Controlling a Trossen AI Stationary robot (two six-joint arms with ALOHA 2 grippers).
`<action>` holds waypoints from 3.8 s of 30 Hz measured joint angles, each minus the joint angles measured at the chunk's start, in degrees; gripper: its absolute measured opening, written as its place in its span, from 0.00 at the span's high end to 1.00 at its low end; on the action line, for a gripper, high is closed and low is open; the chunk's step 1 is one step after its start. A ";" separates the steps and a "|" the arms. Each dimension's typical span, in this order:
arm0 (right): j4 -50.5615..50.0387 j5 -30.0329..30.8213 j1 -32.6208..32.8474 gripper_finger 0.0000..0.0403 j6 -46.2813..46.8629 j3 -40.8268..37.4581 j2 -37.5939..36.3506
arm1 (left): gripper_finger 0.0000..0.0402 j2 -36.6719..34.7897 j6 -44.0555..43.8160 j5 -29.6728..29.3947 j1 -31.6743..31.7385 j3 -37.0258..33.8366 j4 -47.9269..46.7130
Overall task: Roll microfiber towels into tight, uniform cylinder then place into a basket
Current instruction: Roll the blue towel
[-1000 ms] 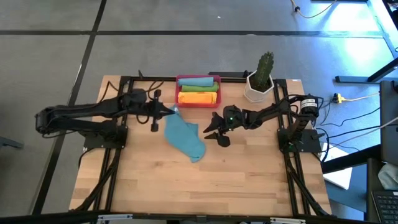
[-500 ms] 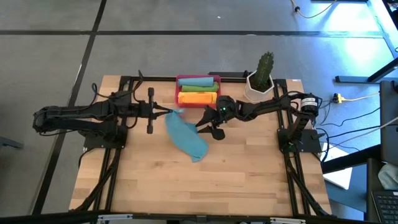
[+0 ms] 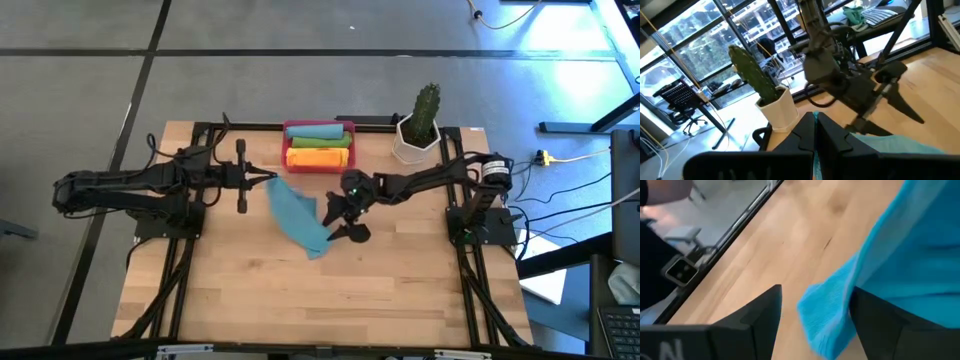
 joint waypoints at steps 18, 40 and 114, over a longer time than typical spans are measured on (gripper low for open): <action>-1.75 -4.02 2.27 0.65 -3.23 -0.09 3.89 | 1.00 -5.51 0.44 -4.44 0.02 0.02 -1.51; -4.68 -3.24 2.51 0.86 -4.54 -0.09 3.93 | 1.00 -8.27 1.75 -7.47 0.02 0.00 -0.39; -60.32 30.54 -12.27 0.96 -13.28 -0.02 -47.41 | 1.00 -2.96 -6.09 -16.29 -2.67 13.25 -27.75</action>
